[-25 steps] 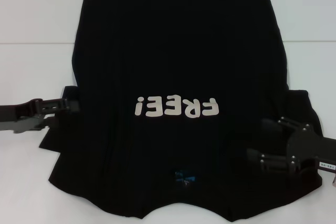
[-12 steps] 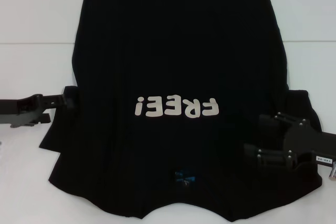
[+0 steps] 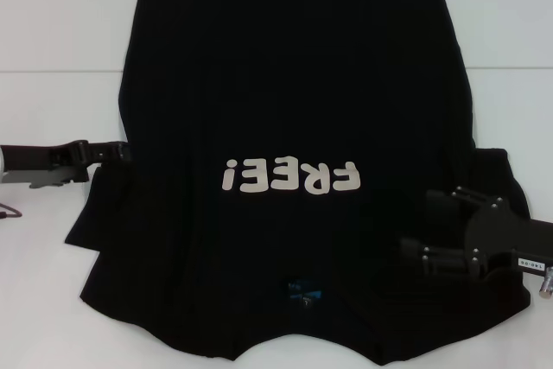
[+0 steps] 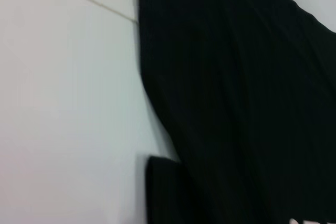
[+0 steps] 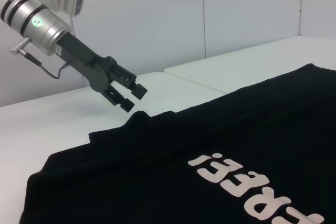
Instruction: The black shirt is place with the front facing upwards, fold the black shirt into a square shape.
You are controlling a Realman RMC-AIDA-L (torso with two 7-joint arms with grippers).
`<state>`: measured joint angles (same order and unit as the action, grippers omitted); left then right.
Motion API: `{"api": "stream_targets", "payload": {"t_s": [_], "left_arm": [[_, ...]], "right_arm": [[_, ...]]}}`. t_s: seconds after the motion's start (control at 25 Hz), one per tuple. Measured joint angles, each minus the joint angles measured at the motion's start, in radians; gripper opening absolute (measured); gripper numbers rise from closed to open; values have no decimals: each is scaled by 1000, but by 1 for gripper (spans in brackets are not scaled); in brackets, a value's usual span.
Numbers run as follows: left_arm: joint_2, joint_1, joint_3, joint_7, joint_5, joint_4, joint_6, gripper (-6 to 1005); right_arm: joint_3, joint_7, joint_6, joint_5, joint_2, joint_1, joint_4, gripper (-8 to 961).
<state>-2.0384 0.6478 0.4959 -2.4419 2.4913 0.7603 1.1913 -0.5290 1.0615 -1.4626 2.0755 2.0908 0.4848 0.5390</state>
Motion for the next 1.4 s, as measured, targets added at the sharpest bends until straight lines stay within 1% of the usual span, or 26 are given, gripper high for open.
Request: {"api": "stream_targets", "payload": {"t_s": [0.2,0.4,0.56,0.8,1.32,1.4], "left_arm": [[-4,-1,4,10,5,-15,-56,908],[-5,3,27,20,7,-49,-100,906],[-12,5,50,21,4,-60,-127,904],[-19,5,57,27,4,-65,-132,901],[-18,1,55,30,3,-65,-121,896],[-18,0,60,33,7,-65,-124,825]], "right_arm": [[0,0,-3,0,0,0,-2,929],[0,0,-8,0,0,0,-2,929],[0,0,-8,0,0,0,-2,929],[0,0,-8,0,0,0,-2,929],[0,0,-8,0,0,0,1,929],[0,0,-9,0,1,-2,2,929]]}}
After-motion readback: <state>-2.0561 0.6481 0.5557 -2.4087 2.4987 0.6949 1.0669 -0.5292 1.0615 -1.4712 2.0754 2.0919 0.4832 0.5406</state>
